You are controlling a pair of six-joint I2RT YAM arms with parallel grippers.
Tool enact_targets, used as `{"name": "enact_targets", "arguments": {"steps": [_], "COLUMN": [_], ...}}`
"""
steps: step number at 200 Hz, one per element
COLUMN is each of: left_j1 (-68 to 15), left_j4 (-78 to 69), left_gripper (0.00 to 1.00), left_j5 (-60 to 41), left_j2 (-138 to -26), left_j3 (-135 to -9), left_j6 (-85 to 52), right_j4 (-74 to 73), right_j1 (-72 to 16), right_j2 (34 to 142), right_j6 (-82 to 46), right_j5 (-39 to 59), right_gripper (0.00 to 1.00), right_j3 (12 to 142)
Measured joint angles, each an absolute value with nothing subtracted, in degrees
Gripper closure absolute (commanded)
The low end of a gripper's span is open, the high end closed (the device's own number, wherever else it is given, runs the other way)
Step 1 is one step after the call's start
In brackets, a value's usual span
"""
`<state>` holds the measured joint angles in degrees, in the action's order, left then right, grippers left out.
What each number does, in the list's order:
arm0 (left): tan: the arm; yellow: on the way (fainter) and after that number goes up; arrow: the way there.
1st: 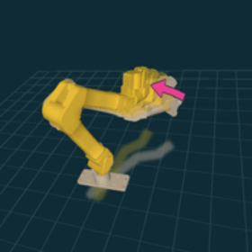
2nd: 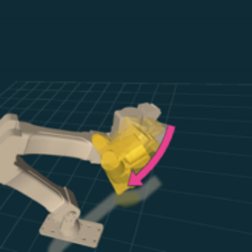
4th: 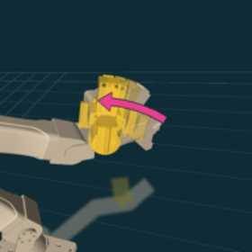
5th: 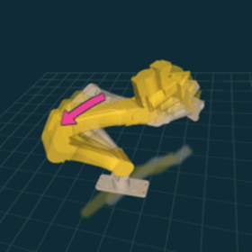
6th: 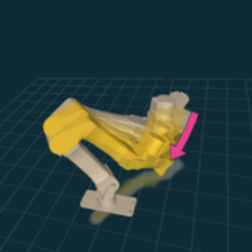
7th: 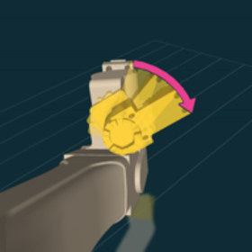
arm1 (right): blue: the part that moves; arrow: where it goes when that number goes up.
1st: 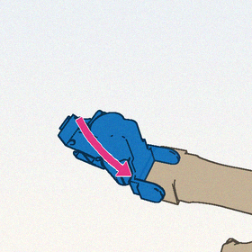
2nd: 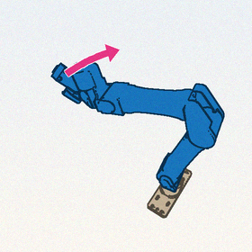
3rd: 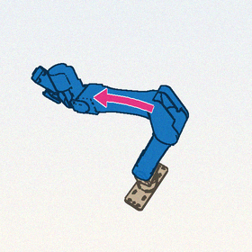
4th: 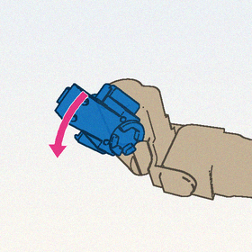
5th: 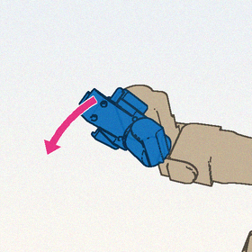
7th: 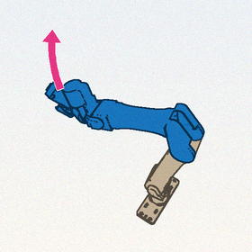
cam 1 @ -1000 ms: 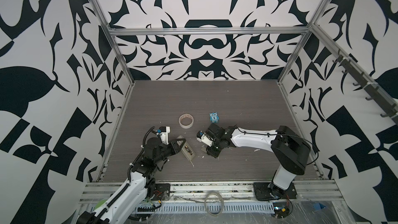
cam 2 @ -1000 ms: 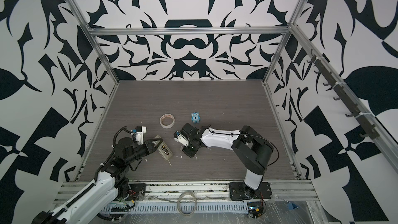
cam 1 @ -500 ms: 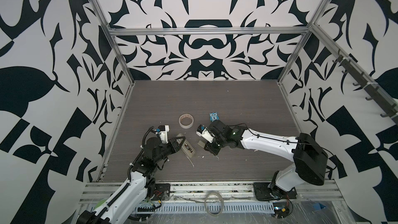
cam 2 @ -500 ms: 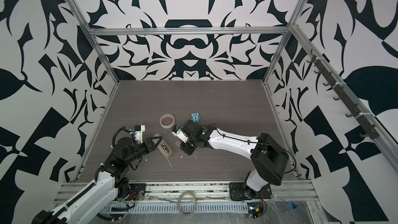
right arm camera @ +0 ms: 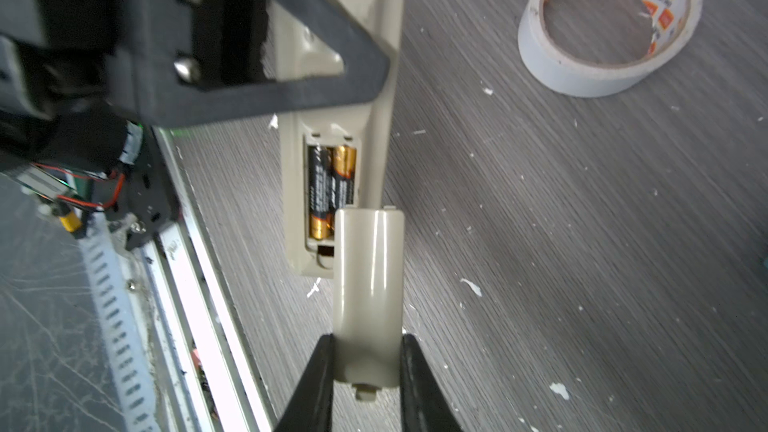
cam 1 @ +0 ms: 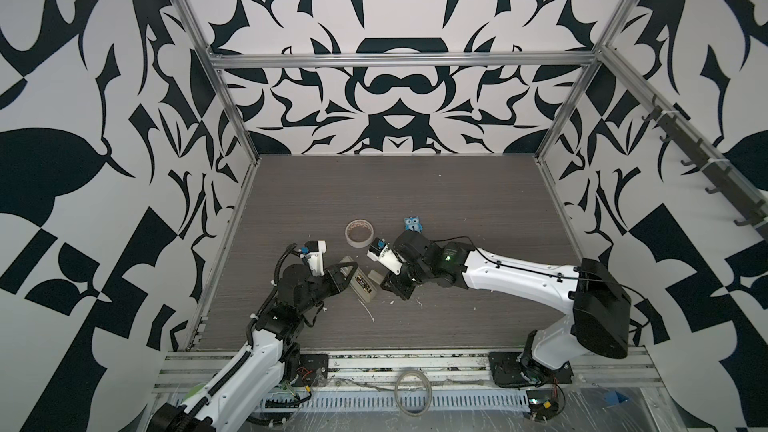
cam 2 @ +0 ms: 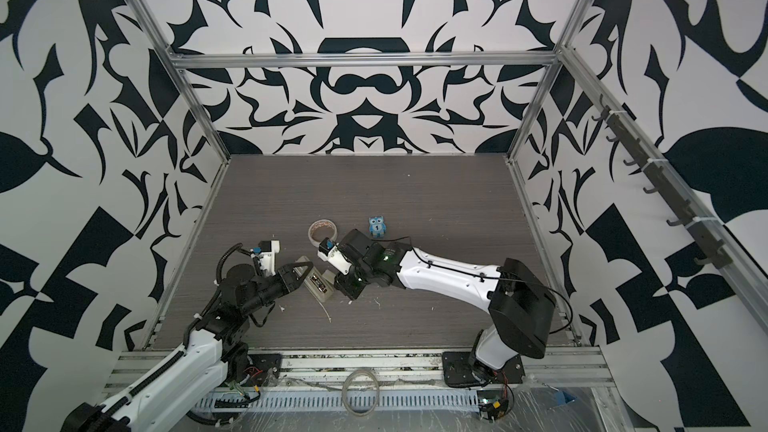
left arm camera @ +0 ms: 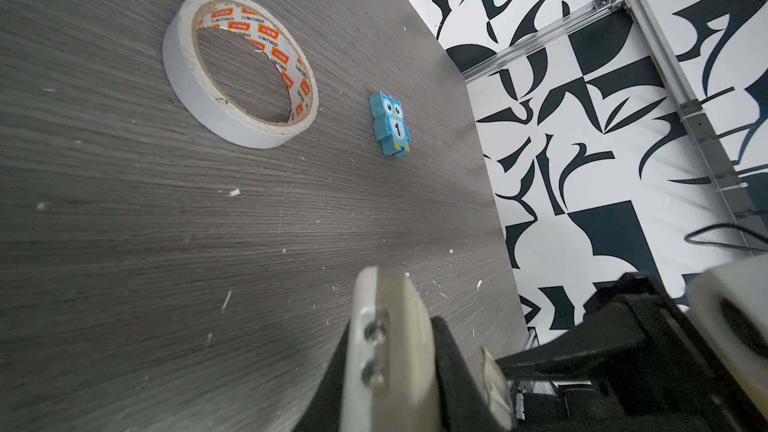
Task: Load the batteries into the remote control
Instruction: 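Lift the beige cover with the right gripper and carry it onto the remote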
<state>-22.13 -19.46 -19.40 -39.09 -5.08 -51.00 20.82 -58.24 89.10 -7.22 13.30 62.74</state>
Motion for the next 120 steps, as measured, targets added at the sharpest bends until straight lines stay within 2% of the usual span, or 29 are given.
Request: {"name": "enact_targets", "arguments": {"steps": [120], "left_j1": [-22.1], "left_j4": [-19.4], "left_gripper": [1.00], "left_j5": [-19.4], "left_j2": [-39.5], "left_j3": [-5.1], "left_j6": [-51.0], "right_j4": [20.1], "right_j1": [-59.5], "right_j2": [93.8], "right_j6": [-9.0], "right_j5": [15.6], "right_gripper": [0.97], "right_j3": [66.6]}}
